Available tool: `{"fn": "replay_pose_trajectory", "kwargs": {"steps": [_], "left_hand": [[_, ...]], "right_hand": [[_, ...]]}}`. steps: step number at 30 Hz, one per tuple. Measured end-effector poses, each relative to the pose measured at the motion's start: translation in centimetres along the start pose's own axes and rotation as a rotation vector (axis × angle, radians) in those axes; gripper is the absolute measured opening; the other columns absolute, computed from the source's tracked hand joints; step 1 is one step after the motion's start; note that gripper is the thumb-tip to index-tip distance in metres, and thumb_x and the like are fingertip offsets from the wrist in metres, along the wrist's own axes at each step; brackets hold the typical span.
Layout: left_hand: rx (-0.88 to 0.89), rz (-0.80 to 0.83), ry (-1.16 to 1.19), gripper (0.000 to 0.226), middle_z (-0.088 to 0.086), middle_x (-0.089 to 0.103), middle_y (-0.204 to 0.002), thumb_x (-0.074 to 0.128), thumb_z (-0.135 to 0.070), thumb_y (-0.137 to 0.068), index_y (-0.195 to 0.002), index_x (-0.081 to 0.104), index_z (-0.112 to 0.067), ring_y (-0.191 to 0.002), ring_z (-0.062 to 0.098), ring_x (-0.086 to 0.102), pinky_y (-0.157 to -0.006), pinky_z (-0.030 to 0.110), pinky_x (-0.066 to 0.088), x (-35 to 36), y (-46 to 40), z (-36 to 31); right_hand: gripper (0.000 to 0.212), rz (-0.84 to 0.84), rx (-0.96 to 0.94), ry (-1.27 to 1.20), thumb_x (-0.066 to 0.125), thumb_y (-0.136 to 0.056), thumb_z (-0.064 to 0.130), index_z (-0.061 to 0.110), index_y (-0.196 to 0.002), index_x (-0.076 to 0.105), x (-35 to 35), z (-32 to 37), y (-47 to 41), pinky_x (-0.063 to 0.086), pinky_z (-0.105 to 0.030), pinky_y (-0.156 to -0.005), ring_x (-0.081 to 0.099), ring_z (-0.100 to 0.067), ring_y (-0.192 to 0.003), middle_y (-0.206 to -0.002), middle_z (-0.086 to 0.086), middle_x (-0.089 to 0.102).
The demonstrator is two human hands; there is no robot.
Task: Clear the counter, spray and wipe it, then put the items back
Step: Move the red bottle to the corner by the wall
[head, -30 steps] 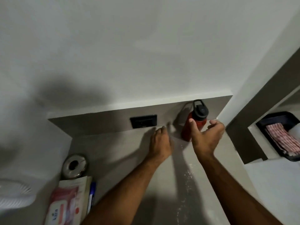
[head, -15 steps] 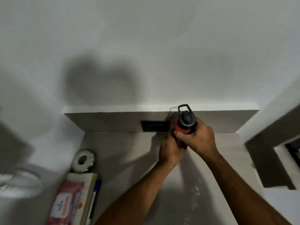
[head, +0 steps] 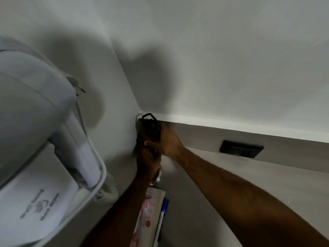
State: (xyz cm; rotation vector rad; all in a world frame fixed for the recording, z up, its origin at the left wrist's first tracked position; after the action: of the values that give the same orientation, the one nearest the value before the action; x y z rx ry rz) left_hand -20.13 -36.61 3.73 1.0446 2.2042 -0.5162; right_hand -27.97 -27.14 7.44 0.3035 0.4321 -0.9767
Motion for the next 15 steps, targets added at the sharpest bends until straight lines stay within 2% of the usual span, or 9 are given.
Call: {"fn": "replay_pose_trajectory", "kwargs": {"steps": [2,6,8,11,13,15], "left_hand": [[-0.040,0.000,-0.010,0.044,0.012,0.066,-0.107,0.075,-0.016,-0.078,-0.118,0.059,-0.006,-0.099,0.027,0.063,-0.081,0.032,0.052,0.0,-1.0,1.3],[-0.183,0.010,0.014,0.037,0.008,0.070,-0.103,0.076,-0.014,-0.076,-0.111,0.063,-0.013,-0.095,0.027,0.067,-0.075,0.023,0.046,0.8,-1.3,3.3],[-0.157,0.007,-0.028,0.032,0.010,0.069,-0.099,0.074,-0.020,-0.077,-0.105,0.063,-0.012,-0.092,0.029,0.066,-0.080,0.028,0.052,0.6,-1.4,3.1],[-0.054,-0.051,-0.092,0.023,0.009,0.069,-0.095,0.070,-0.021,-0.079,-0.099,0.063,-0.012,-0.089,0.027,0.065,-0.075,0.026,0.046,-0.6,-0.9,2.0],[-0.018,-0.039,-0.117,0.023,0.011,0.069,-0.096,0.071,-0.022,-0.078,-0.097,0.064,-0.010,-0.089,0.029,0.066,-0.075,0.030,0.051,-0.9,0.0,1.6],[-0.053,0.030,-0.145,0.034,0.016,0.068,-0.105,0.073,-0.026,-0.081,-0.105,0.063,-0.005,-0.095,0.033,0.066,-0.080,0.035,0.054,-0.6,1.6,1.5]], "right_hand": [[0.085,0.002,-0.028,0.046,0.082,-0.069,0.042,0.017,-0.140,0.043,1.3,0.6,-1.2,0.047,-0.026,-0.090,0.059,-0.026,-0.119,-0.133,-0.006,0.061],[0.081,-0.018,-0.104,0.122,0.084,-0.065,0.036,0.017,-0.137,0.050,2.1,1.4,-2.1,0.048,-0.028,-0.090,0.060,-0.026,-0.115,-0.128,-0.007,0.063],[0.083,-0.014,-0.114,0.124,0.084,-0.067,0.035,0.017,-0.140,0.048,2.1,1.4,-1.7,0.047,-0.027,-0.093,0.060,-0.025,-0.116,-0.130,-0.006,0.063],[0.081,0.015,-0.081,0.109,0.083,-0.070,0.036,0.016,-0.140,0.046,1.7,0.5,-0.7,0.046,-0.024,-0.091,0.061,-0.025,-0.114,-0.128,-0.007,0.064],[0.070,0.038,-0.019,0.106,0.080,-0.074,0.039,0.015,-0.133,0.050,1.0,-0.8,0.6,0.051,-0.029,-0.092,0.063,-0.024,-0.110,-0.124,-0.007,0.066],[0.047,0.019,0.056,0.139,0.071,-0.082,0.040,0.013,-0.119,0.058,-0.4,-2.9,2.5,0.056,-0.038,-0.088,0.065,-0.025,-0.101,-0.113,-0.008,0.069]]}}
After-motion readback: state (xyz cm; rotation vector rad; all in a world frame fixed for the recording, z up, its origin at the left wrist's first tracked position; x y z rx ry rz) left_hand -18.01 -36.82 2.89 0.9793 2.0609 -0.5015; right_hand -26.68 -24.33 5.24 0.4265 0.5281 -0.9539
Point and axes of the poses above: each hand's wrist, its own y-axis away from the middle knuckle, its own x-axis out of the palm, z = x × y, the point moved 8 cm from there along -y, towards the middle knuckle
